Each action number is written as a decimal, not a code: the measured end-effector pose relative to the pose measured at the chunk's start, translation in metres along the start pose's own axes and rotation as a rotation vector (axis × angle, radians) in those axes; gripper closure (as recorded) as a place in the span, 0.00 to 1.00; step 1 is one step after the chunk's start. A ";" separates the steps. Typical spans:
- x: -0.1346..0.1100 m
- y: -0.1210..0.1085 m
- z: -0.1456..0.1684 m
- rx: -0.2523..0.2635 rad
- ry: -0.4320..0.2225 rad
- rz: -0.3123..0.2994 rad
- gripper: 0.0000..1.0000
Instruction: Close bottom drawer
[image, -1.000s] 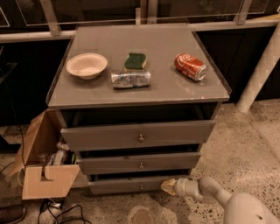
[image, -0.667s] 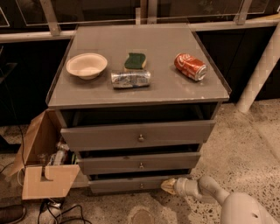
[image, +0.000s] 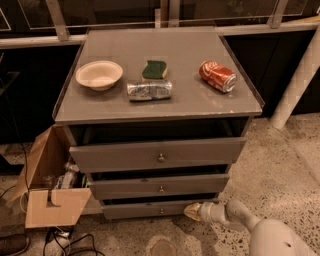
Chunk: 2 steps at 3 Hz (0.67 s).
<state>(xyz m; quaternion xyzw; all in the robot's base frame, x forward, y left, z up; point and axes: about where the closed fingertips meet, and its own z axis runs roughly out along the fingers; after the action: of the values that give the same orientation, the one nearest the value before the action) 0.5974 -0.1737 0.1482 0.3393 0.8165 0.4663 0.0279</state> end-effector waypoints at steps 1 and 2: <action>-0.001 0.001 0.001 -0.003 -0.013 0.002 1.00; 0.000 -0.001 -0.002 0.002 -0.007 0.005 1.00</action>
Offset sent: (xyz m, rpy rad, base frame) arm 0.0334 -0.0117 0.0050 -0.0258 -0.0265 -0.0440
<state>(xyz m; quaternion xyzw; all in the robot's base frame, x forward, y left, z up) 0.5962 -0.1754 0.1480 0.3429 0.8161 0.4642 0.0293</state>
